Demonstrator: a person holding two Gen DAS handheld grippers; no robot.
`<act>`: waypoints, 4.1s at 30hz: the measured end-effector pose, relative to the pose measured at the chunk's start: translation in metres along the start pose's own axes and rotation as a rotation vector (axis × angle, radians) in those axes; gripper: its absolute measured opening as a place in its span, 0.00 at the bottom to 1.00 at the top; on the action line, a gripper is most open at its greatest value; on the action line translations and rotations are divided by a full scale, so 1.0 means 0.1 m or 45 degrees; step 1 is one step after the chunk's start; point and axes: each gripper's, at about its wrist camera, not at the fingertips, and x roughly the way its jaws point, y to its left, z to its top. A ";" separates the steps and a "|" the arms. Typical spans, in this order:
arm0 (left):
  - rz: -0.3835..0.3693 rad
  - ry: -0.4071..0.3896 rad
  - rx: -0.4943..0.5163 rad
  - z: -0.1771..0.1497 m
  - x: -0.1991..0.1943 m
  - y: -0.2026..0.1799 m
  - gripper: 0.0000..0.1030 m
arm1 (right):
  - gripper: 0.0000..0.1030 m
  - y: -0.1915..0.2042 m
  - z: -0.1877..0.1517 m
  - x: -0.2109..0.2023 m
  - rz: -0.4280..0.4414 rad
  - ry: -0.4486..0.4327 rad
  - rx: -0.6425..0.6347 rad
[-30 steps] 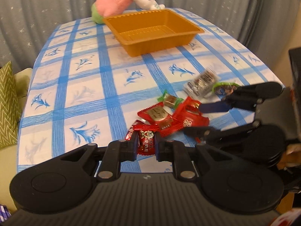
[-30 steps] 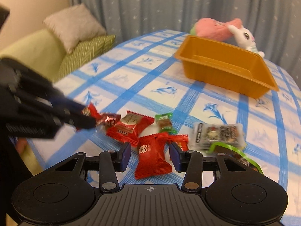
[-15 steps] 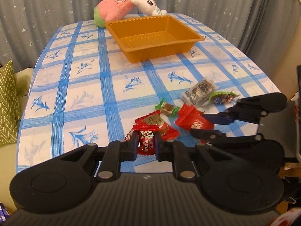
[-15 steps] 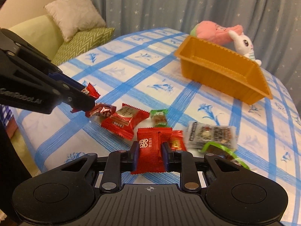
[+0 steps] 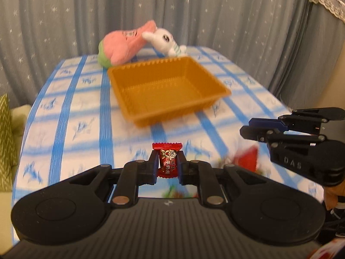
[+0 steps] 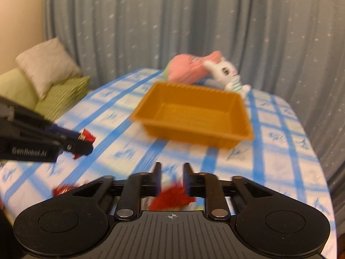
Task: Organize snacks
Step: 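Carry both held red candies over the orange tray, then open the left tool and the right tool to drop candies into the tray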
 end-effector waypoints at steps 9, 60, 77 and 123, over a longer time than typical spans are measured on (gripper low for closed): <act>-0.005 -0.039 -0.046 0.32 0.49 0.11 0.15 | 0.16 -0.64 0.24 0.40 -0.027 0.022 0.165; -0.085 -0.028 -0.075 0.34 0.79 0.00 0.15 | 0.26 -0.91 -0.01 0.61 0.065 0.088 -0.021; 0.005 -0.117 -0.138 0.88 1.24 0.25 0.15 | 0.26 -1.07 0.80 1.22 0.022 -0.079 0.302; 0.105 -0.122 -0.183 0.77 1.09 0.38 0.64 | 0.56 -1.13 0.76 1.15 -0.050 -0.128 0.373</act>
